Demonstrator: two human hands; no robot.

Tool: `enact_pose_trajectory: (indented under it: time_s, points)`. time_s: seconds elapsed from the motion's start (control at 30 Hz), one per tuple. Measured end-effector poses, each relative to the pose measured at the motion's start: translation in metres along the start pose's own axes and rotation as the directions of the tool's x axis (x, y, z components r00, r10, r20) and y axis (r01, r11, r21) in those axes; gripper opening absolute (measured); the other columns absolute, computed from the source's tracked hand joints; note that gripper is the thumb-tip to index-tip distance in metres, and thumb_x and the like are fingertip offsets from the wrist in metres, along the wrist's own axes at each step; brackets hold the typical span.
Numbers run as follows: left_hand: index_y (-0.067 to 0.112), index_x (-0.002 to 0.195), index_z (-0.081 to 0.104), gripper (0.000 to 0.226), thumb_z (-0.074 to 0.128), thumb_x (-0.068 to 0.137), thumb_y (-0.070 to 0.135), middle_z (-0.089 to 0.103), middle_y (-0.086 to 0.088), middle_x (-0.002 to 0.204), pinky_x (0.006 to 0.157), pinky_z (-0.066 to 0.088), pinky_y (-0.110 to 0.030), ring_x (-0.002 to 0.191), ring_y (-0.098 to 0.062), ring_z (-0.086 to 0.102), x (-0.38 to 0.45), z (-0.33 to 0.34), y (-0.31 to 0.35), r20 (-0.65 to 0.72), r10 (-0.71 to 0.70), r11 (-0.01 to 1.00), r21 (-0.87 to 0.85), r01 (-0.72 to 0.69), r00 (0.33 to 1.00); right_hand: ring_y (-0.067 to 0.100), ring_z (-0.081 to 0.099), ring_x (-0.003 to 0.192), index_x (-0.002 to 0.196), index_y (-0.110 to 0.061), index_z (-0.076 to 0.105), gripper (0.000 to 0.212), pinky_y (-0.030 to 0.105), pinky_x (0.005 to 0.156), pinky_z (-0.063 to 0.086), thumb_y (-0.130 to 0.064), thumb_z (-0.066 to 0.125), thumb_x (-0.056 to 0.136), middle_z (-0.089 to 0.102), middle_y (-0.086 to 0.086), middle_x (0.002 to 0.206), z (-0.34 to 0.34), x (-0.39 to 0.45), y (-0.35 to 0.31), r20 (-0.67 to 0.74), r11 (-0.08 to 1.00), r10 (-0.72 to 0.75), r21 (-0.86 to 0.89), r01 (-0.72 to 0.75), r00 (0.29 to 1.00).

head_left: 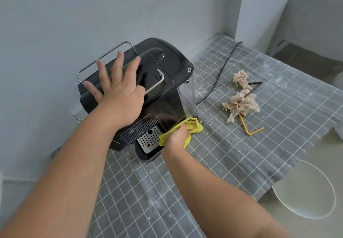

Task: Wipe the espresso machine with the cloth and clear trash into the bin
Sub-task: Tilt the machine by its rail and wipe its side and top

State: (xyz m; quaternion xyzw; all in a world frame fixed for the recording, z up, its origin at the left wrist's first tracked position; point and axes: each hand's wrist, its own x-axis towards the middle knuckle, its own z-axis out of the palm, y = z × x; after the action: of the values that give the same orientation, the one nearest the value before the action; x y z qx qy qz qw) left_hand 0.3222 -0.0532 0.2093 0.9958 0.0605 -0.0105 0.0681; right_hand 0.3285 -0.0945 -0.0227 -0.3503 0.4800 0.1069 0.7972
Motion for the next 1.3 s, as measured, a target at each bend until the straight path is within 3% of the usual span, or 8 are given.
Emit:
enact_pose_trajectory:
  time_s: [0.13, 0.2, 0.37, 0.53, 0.67, 0.9, 1.1, 1.3]
  points:
    - [0.046, 0.148, -0.006, 0.055, 0.019, 0.100, 0.038, -0.025, 0.013, 0.157, 0.107, -0.020, -0.061, 0.140, -0.026, -0.034, 0.001, -0.005, -0.013, 0.019, 0.135, 0.979, 0.155, -0.136, 0.991, 0.026, 0.029, 0.142, 0.147, -0.046, 0.020, 0.077, 0.058, 0.109, 0.027, -0.075, 0.026, 0.076, 0.018, -0.011, 0.160, 0.009, -0.071, -0.019, 0.068, 0.997, 0.077, -0.025, -0.075, 0.995]
    - [0.047, 0.148, -0.005, 0.055, 0.019, 0.099, 0.040, -0.025, 0.015, 0.156, 0.108, -0.021, -0.059, 0.140, -0.025, -0.034, 0.002, -0.006, -0.018, 0.020, 0.197, 0.968, 0.156, -0.198, 0.980, 0.021, 0.002, 0.149, 0.151, -0.041, -0.004, 0.059, 0.052, 0.118, 0.009, -0.046, 0.024, 0.099, -0.012, -0.009, 0.161, 0.021, -0.098, -0.025, 0.142, 0.975, -0.217, -0.022, 0.222, 0.966]
    - [0.044, 0.150, 0.001, 0.058, 0.026, 0.099, 0.033, -0.021, 0.016, 0.158, 0.110, -0.021, -0.055, 0.141, -0.021, -0.033, -0.001, -0.006, -0.029, 0.023, 0.205, 0.977, 0.055, -0.206, 0.978, -0.007, -0.007, 0.142, 0.151, -0.040, -0.007, 0.059, 0.021, 0.116, -0.005, -0.045, 0.022, 0.100, -0.010, -0.016, 0.160, 0.019, -0.088, -0.029, 0.187, 0.610, -0.767, -0.084, 0.788, 0.614]
    - [0.044, 0.150, 0.002, 0.063, 0.028, 0.097, 0.023, -0.017, 0.016, 0.158, 0.112, -0.020, -0.053, 0.142, -0.019, -0.031, -0.003, -0.005, -0.029, 0.025, 0.220, 0.975, -0.017, -0.220, 0.975, 0.010, 0.001, 0.149, 0.155, -0.022, 0.002, 0.053, 0.027, 0.119, 0.000, -0.035, 0.017, 0.105, -0.001, -0.008, 0.162, -0.009, -0.036, -0.007, -0.010, 0.886, -0.460, -0.073, 0.458, 0.888]
    - [0.044, 0.150, 0.003, 0.063, 0.028, 0.096, 0.021, -0.017, 0.016, 0.159, 0.112, -0.019, -0.054, 0.142, -0.019, -0.030, -0.003, -0.004, -0.031, 0.010, 0.237, 0.971, -0.042, -0.237, 0.971, 0.010, -0.004, 0.148, 0.153, -0.027, -0.007, 0.055, 0.031, 0.119, -0.002, -0.033, 0.019, 0.104, -0.011, -0.011, 0.161, -0.002, -0.060, 0.003, 0.047, 0.919, -0.393, 0.002, 0.394, 0.918]
    - [0.041, 0.151, 0.002, 0.067, 0.029, 0.094, 0.019, -0.017, 0.017, 0.158, 0.113, -0.017, -0.055, 0.142, -0.020, -0.029, 0.001, -0.004, -0.032, 0.002, 0.252, 0.966, -0.061, -0.251, 0.968, 0.018, -0.012, 0.149, 0.151, -0.029, -0.008, 0.060, 0.053, 0.119, -0.004, -0.030, 0.025, 0.101, -0.012, 0.000, 0.162, 0.030, -0.112, -0.027, 0.230, 0.355, -0.906, -0.044, 0.934, 0.355]
    - [0.033, 0.153, 0.000, 0.076, 0.037, 0.091, 0.008, -0.020, 0.018, 0.157, 0.112, -0.012, -0.059, 0.142, -0.024, -0.030, 0.008, -0.003, -0.035, 0.028, 0.258, 0.964, -0.074, -0.256, 0.966, 0.034, -0.013, 0.147, 0.153, -0.028, -0.008, 0.061, 0.060, 0.116, 0.006, -0.041, 0.025, 0.103, -0.023, 0.003, 0.159, -0.009, -0.091, 0.050, 0.615, -0.225, -0.784, -0.155, 0.962, -0.084]
    - [0.022, 0.153, 0.012, 0.064, 0.030, 0.093, 0.017, -0.022, 0.014, 0.157, 0.109, -0.017, -0.059, 0.139, -0.028, -0.035, 0.007, -0.002, -0.040, 0.012, 0.291, 0.957, 0.005, -0.292, 0.957, 0.021, -0.015, 0.148, 0.153, -0.029, -0.006, 0.057, 0.050, 0.119, -0.001, -0.041, 0.019, 0.103, -0.017, -0.002, 0.160, 0.014, -0.097, -0.009, 0.454, -0.089, -0.891, -0.172, 0.981, -0.001]
